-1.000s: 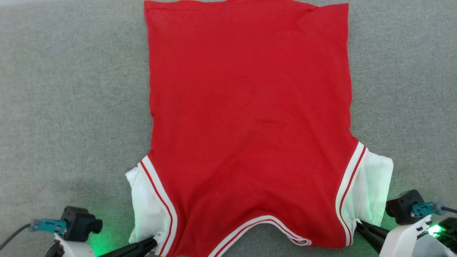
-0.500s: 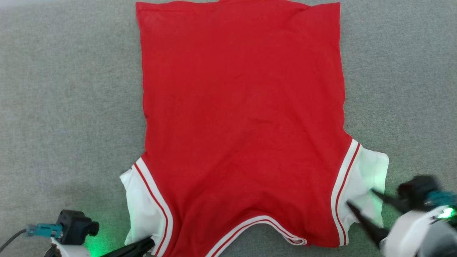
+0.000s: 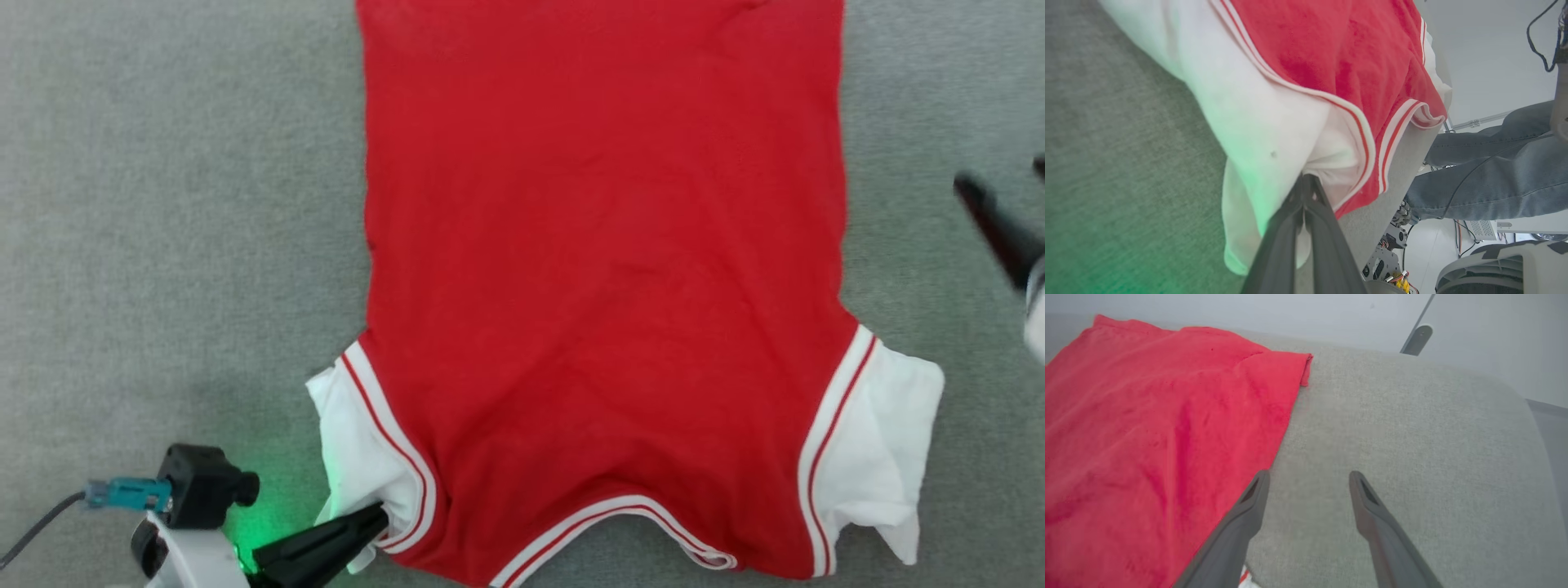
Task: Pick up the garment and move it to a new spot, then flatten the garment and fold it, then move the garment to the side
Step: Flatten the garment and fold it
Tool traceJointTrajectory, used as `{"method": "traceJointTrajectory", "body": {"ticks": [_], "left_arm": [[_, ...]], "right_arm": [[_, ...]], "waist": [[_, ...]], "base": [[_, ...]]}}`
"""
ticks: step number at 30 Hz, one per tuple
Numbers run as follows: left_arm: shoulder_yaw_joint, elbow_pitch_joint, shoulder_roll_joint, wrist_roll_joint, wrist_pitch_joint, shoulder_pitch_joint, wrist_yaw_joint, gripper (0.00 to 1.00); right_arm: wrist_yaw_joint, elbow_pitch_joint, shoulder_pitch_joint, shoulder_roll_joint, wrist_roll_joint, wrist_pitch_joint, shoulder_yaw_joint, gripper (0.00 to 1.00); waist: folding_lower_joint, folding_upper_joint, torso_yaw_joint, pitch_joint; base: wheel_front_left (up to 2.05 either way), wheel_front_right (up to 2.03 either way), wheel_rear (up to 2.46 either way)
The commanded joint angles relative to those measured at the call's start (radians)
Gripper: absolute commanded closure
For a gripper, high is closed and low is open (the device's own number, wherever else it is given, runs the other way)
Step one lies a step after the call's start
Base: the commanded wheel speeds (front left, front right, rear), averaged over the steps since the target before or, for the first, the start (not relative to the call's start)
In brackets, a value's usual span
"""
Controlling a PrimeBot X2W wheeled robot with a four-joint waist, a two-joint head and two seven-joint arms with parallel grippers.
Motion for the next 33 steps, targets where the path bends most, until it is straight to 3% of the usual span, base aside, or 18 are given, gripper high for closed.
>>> {"method": "traceJointTrajectory", "body": {"ticks": [1, 11, 17, 24, 25, 26, 27, 33], "left_arm": [[-0.002, -0.003, -0.007, 0.008, -0.001, -0.02, 0.002, 1.0], [-0.022, -0.013, -0.046, 0.031, 0.006, -0.091, 0.002, 1.0], [-0.028, -0.002, -0.071, 0.038, 0.003, -0.118, 0.002, 1.0], [-0.031, 0.007, -0.089, 0.04, -0.003, -0.136, 0.003, 1.0], [-0.031, 0.008, -0.089, 0.039, -0.005, -0.139, 0.003, 1.0], [-0.031, 0.01, -0.088, 0.038, -0.007, -0.142, 0.003, 1.0], [-0.031, 0.012, -0.087, 0.036, -0.012, -0.143, 0.003, 1.0], [-0.028, 0.021, -0.097, 0.001, -0.049, -0.148, 0.004, 1.0]], "right_arm": [[-0.001, 0.082, -0.086, 0.023, -0.012, 0.012, -0.006, 0.0], [-0.001, 0.536, -0.521, 0.097, -0.19, 0.074, -0.028, 0.0], [-0.001, 0.683, -0.623, 0.119, -0.266, 0.108, -0.037, 0.0], [-0.001, 0.752, -0.652, 0.135, -0.304, 0.089, -0.074, 0.0], [-0.001, 0.759, -0.652, 0.139, -0.306, 0.087, -0.071, 0.33], [-0.001, 0.765, -0.652, 0.143, -0.306, 0.085, -0.07, 0.53], [-0.001, 0.769, -0.649, 0.147, -0.302, 0.077, -0.067, 1.0], [-0.001, 0.784, -0.608, 0.145, -0.259, 0.022, -0.029, 1.0]], "waist": [[0.0, 0.0, 0.031, 0.032], [0.0, 0.0, 0.121, 0.12], [0.0, 0.0, 0.152, 0.153], [0.0, 0.0, 0.163, 0.165], [0.0, 0.0, 0.163, 0.167], [0.0, 0.0, 0.163, 0.168], [0.0, 0.0, 0.161, 0.168], [0.0, 0.0, 0.134, 0.133]], "base": [[0.0, 0.0, 0.0], [0.0, 0.0, 0.0], [0.0, 0.0, 0.0], [0.0, 0.0, 0.0], [0.0, 0.0, 0.0], [0.0, 0.0, 0.0], [0.0, 0.0, 0.0], [0.0, 0.0, 0.0]]}}
